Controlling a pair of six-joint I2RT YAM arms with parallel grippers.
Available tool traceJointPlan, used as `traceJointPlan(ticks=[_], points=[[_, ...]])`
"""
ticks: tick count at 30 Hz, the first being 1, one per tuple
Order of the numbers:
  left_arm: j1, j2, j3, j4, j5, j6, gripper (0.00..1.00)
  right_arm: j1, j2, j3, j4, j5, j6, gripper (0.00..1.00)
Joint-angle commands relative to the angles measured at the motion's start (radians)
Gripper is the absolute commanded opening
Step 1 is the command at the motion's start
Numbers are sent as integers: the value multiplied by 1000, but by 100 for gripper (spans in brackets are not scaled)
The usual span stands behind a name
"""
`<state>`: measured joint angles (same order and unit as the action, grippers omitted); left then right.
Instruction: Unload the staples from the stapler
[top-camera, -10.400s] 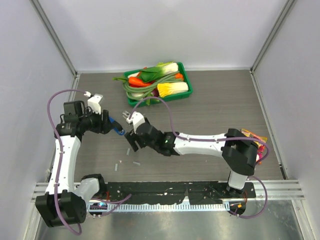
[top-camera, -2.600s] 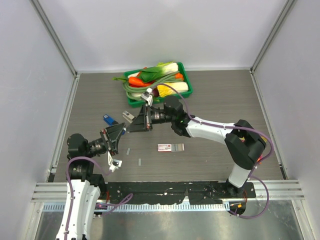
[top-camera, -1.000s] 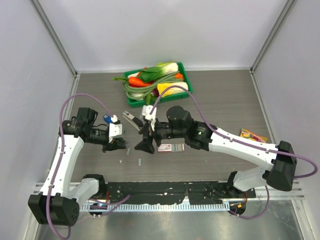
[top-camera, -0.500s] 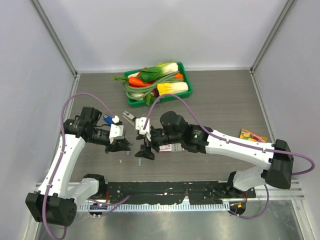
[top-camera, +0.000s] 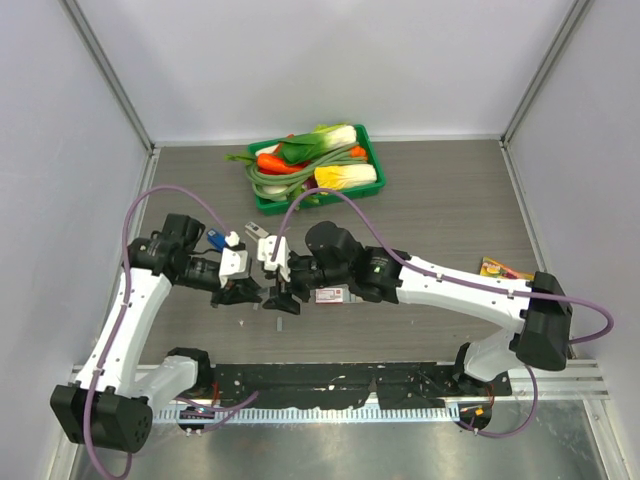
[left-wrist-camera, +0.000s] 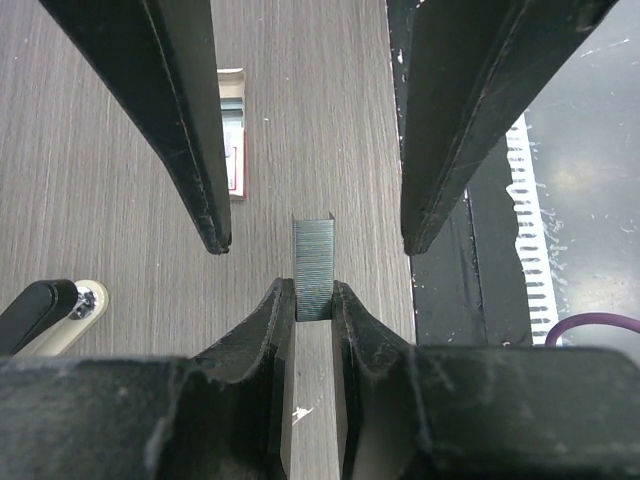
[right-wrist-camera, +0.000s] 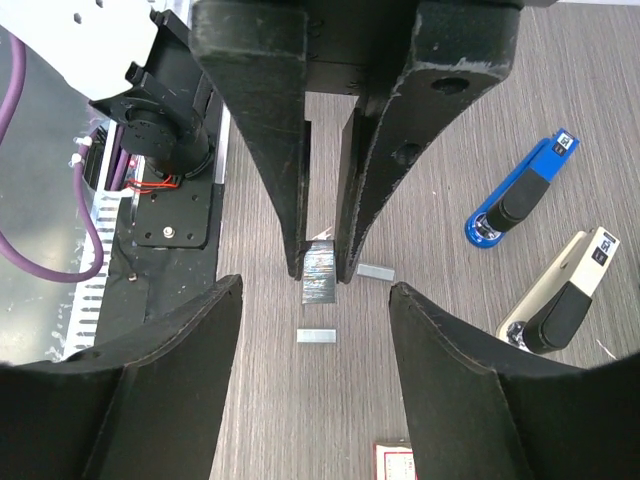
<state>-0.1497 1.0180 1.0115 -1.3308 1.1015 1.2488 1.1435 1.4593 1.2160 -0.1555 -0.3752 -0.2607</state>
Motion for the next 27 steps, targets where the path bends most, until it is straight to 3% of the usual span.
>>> traceJointPlan(ticks=[1, 21, 23, 27], points=[[-8, -29, 26, -234, 29, -15, 0, 4, 9, 56, 25, 2, -8, 65], [-11, -45, 19, -214, 24, -34, 0, 5, 32, 93, -19, -28, 6, 34], [-13, -44, 19, -205, 21, -46, 2, 4, 30, 93, -27, -27, 6, 29], [-13, -53, 19, -168, 23, -90, 15, 4, 30, 86, -38, -14, 9, 22]])
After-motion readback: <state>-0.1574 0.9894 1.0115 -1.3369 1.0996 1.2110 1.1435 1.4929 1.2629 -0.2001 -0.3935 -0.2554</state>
